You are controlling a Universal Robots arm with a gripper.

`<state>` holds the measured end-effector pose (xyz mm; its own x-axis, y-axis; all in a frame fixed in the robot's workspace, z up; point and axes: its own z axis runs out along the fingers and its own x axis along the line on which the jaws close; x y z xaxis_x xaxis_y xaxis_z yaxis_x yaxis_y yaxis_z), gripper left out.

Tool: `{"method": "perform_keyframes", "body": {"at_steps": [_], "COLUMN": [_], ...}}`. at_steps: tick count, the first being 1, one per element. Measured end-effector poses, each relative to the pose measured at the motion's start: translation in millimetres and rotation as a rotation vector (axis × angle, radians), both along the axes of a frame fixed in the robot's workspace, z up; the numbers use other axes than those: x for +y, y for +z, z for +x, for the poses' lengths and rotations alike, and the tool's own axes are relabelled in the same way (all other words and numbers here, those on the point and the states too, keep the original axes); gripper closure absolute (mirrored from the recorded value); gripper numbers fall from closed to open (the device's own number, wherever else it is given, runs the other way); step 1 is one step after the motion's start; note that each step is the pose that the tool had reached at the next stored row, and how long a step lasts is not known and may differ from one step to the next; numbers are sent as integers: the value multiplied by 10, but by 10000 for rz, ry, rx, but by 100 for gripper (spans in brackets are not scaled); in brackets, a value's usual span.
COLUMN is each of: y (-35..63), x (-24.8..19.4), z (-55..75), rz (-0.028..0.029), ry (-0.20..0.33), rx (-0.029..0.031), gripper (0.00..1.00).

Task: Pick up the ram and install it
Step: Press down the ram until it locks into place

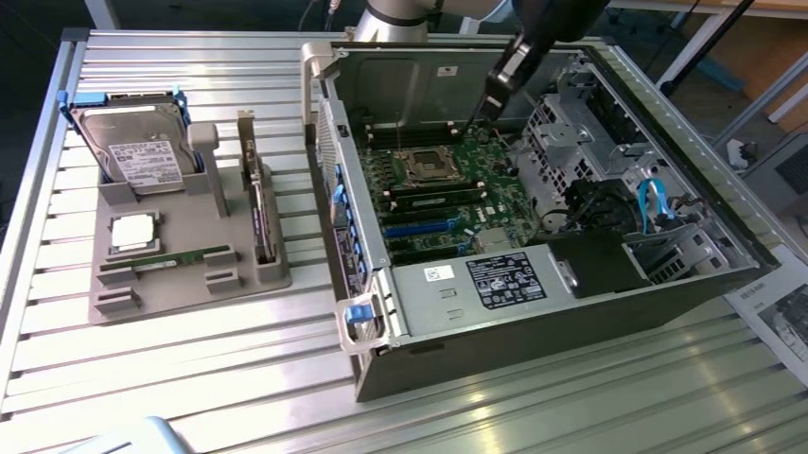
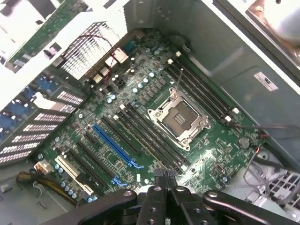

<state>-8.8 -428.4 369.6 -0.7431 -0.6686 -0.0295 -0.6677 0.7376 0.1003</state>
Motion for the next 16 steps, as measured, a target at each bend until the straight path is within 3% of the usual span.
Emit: {"method": "perform_keyframes", "body": {"at_steps": [2,11,16], "y": [-2,-9,-19], "x": [0,0,0], "z": [0,0,0], "rz": [0,0,-2], "ry": [-637,-2572,-4228], "rx": [0,0,0], "gripper": [90,90,90]}}
